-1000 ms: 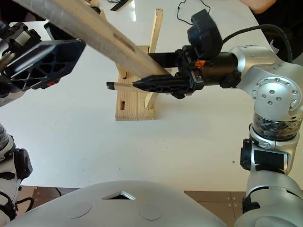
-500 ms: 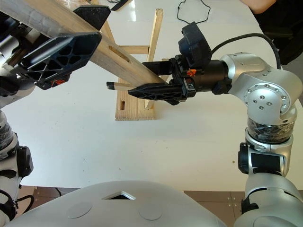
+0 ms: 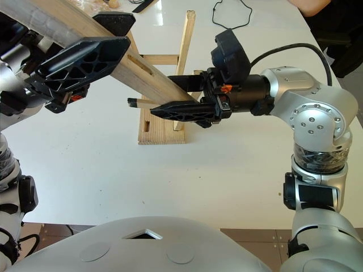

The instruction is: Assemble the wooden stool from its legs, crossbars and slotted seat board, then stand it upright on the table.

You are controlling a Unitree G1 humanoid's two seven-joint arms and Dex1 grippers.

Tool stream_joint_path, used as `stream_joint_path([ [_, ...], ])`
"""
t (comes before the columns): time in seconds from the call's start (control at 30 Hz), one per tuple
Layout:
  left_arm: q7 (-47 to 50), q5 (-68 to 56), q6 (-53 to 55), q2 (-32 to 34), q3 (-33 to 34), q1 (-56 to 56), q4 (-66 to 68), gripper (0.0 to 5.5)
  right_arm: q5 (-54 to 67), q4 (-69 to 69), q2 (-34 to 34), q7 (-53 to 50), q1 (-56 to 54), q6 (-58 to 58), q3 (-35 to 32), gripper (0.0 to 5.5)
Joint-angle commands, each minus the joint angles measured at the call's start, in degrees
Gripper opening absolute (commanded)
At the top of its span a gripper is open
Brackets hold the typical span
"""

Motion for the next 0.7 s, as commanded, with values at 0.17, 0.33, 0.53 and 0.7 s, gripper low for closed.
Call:
stream_joint_path([
  [0.17, -3.8, 3.3, -0.8, 1.4, 1.5, -0.2, 1.1, 2.09, -1.5, 1.2, 1.6, -0.2, -0.9, -4.2, -1.2, 2.76],
  [0.33, -8.1, 10.1, -2.8, 4.4, 4.5, -0.6, 3.6, 2.05, 1.1, 2.5, 1.7, -1.9, -2.3, -3.8, -3.7, 3.44],
  [0.53, -20.6, 28.2, -10.5, 13.1, 11.1, 2.5, 12.9, 2.05, 1.8, 7.0, 1.5, -5.7, -5.8, -6.0, -9.1, 3.53],
  [0.7, -29.3, 39.8, -17.2, 17.6, 13.3, 6.4, 20.3, 2.05, -0.9, 10.9, 0.5, -8.5, -7.0, -8.9, -12.8, 3.53],
])
